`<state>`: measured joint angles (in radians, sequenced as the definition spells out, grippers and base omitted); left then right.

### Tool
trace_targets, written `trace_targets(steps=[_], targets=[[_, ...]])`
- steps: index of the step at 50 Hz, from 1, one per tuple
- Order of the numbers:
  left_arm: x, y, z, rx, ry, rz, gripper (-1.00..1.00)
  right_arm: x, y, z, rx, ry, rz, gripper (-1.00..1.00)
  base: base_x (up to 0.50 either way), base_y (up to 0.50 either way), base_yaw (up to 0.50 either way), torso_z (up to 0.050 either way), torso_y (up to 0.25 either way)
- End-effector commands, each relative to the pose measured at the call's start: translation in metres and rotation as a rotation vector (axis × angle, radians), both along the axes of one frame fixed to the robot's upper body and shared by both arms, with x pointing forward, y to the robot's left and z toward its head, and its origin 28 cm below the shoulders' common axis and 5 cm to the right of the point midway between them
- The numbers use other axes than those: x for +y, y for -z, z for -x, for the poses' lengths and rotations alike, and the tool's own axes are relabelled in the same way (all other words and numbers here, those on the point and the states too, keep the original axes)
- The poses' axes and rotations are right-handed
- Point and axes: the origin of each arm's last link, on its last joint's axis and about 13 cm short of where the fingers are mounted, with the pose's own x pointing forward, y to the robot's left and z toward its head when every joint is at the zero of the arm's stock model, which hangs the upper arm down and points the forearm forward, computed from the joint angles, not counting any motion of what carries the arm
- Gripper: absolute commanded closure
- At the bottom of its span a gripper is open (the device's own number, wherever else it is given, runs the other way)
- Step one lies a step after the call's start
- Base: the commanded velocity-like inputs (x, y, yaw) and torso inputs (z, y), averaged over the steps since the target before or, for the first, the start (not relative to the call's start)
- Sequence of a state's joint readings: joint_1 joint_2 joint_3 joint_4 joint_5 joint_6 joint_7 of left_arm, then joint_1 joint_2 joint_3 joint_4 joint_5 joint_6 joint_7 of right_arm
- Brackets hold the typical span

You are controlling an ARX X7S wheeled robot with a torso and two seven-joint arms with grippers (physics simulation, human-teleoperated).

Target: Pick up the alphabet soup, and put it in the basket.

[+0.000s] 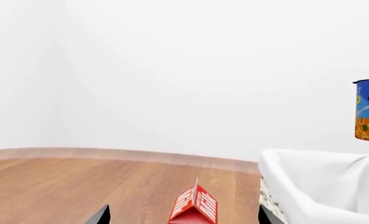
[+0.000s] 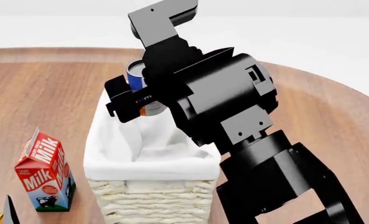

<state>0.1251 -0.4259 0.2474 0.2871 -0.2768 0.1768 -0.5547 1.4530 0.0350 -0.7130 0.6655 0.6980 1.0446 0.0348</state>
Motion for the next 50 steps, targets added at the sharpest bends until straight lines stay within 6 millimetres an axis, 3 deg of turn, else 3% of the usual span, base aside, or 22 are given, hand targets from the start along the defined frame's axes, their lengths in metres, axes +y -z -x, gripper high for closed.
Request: trace_targets(steps=[1, 33, 50], targets=[[0.000, 0.000, 0.001, -0.008, -0.001, -0.009, -1.00, 0.002, 0.003, -0.005, -0.011, -0.006, 0.004, 1.00, 0.00, 0.00, 0.00, 0.000, 0.000], [0.000, -0.001, 0.001, -0.010, -0.010, -0.025, -1.00, 0.008, 0.020, -0.009, 0.017, -0.022, 0.023, 1.00, 0.00, 0.00, 0.00, 0.000, 0.001], [0.000, -0.001, 0.001, -0.010, -0.004, -0.012, -1.00, 0.007, 0.016, -0.007, 0.010, -0.027, 0.016, 1.00, 0.00, 0.00, 0.00, 0.000, -0.129]])
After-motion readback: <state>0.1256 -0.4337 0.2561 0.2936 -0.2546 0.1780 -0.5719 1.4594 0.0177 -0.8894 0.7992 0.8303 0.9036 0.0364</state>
